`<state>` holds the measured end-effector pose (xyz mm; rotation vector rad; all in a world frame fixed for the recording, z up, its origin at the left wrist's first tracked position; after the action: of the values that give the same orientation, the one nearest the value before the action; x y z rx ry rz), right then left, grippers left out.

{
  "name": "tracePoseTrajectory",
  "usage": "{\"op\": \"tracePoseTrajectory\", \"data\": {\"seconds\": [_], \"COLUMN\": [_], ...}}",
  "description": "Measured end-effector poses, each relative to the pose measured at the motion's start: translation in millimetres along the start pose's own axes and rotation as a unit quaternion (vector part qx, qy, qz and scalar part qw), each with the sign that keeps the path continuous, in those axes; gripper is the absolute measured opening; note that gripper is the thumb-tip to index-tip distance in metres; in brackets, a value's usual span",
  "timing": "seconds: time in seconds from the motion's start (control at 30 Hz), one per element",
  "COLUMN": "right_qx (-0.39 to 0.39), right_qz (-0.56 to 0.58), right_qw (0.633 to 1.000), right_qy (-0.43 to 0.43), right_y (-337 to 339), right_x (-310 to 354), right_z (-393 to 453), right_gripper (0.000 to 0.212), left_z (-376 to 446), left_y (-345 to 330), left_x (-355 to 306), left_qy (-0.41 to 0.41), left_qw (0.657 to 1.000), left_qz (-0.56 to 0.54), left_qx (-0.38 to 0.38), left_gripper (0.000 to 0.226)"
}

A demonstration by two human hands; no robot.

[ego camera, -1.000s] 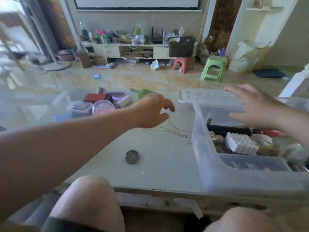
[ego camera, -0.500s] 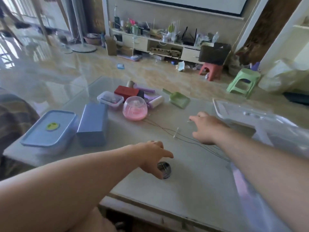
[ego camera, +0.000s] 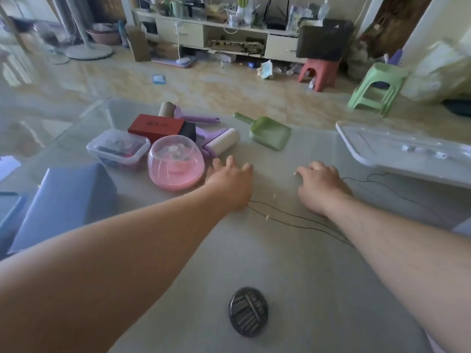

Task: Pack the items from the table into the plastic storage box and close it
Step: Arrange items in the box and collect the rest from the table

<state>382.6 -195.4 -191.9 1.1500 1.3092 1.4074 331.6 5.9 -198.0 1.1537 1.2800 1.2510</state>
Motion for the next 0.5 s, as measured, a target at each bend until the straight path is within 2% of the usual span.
{"op": "tracePoseTrajectory", "data": {"seconds": [0.03, 0.1, 0.17, 0.23, 0.37, 0.43, 0.5], "right_qx": [-0.018, -0.027, -0.013, 0.004, 0.030, 0.045, 0.050], "right_qz": [0.015, 0.049, 0.068, 0.070, 0.089, 0.095, 0.094], "right_qw": [1.000, 0.998, 0.996, 0.995, 0.993, 0.993, 0.992], "right_qy": [-0.002, 0.015, 0.047, 0.070, 0.070, 0.058, 0.060], "right_y": [-1.5, -1.1, 0.5, 4.8, 12.8, 13.9, 12.3], "right_x": [-1.9, 1.2, 9.5, 18.9, 33.0, 39.5, 49.9], "right_z": [4.0, 8.1, 4.6, -6.5, -34.8, -50.3, -66.2], "right_gripper": [0.038, 0.029, 0.025, 0.025, 0.034, 0.044, 0.044], "left_z": [1.8, 0.9, -5.5, -18.1, -53.2, -67.5, -81.7], "left_y": [-1.0, 0.4, 4.3, 11.0, 23.0, 27.7, 33.1], "left_x": [1.7, 4.3, 3.4, -1.9, -7.8, -4.6, 0.1], "left_qy": [-0.002, -0.004, -0.009, -0.031, -0.074, -0.089, -0.110], "left_qw": [1.000, 0.994, 0.979, 0.976, 0.985, 0.991, 0.993], "left_qz": [-0.009, -0.094, -0.191, -0.208, -0.158, -0.096, -0.013], "left_qx": [-0.022, -0.063, -0.070, -0.058, -0.008, 0.013, 0.032], "left_gripper": [0.053, 0.053, 0.054, 0.056, 0.048, 0.033, 0.024]}}
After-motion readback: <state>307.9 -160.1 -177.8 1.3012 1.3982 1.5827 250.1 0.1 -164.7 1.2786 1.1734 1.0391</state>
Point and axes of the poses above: each hand's wrist, its own z-axis towards the middle knuckle, its own y-axis out of the back of the hand, x = y × z, the point moved 4 cm from there along z, towards the middle knuckle, and after that the axes turned 10 degrees about -x, right-handed, at the moved point
